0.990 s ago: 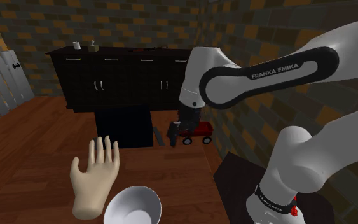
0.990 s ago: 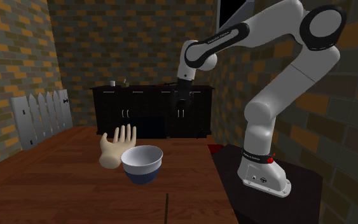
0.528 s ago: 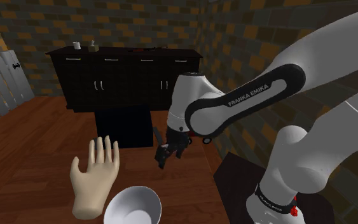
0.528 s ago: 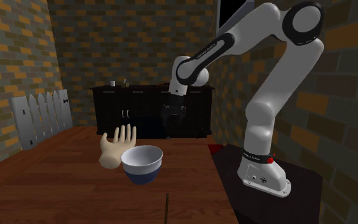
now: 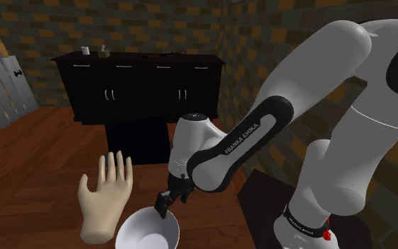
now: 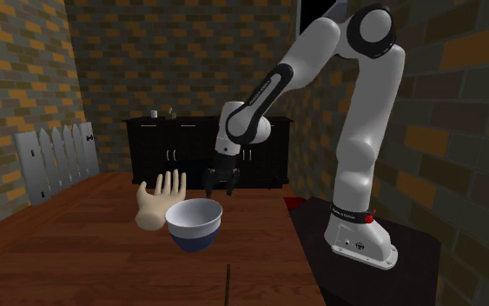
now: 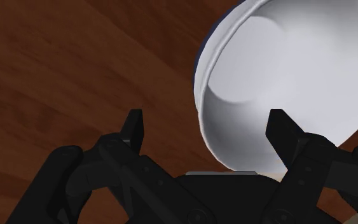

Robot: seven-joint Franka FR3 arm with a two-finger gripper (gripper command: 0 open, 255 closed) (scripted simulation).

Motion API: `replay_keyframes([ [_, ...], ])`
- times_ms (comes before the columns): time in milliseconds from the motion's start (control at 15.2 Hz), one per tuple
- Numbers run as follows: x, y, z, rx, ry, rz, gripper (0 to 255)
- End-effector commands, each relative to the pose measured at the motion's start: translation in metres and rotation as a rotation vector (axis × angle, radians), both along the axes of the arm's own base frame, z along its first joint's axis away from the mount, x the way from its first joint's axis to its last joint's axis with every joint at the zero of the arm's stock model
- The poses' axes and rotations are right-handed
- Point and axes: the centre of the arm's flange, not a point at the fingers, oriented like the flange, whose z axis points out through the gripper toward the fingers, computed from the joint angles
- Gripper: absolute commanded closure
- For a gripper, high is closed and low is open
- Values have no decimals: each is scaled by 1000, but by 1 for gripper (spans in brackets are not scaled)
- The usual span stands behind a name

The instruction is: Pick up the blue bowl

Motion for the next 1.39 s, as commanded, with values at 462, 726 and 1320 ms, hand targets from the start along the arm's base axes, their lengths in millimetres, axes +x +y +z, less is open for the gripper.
replay_keyframes([
  [462, 2, 13, -55, 8, 1, 1, 0],
  [726, 2, 13, -55, 8, 1, 1, 255],
  [1320, 2, 13, -50, 8, 1, 1, 255],
])
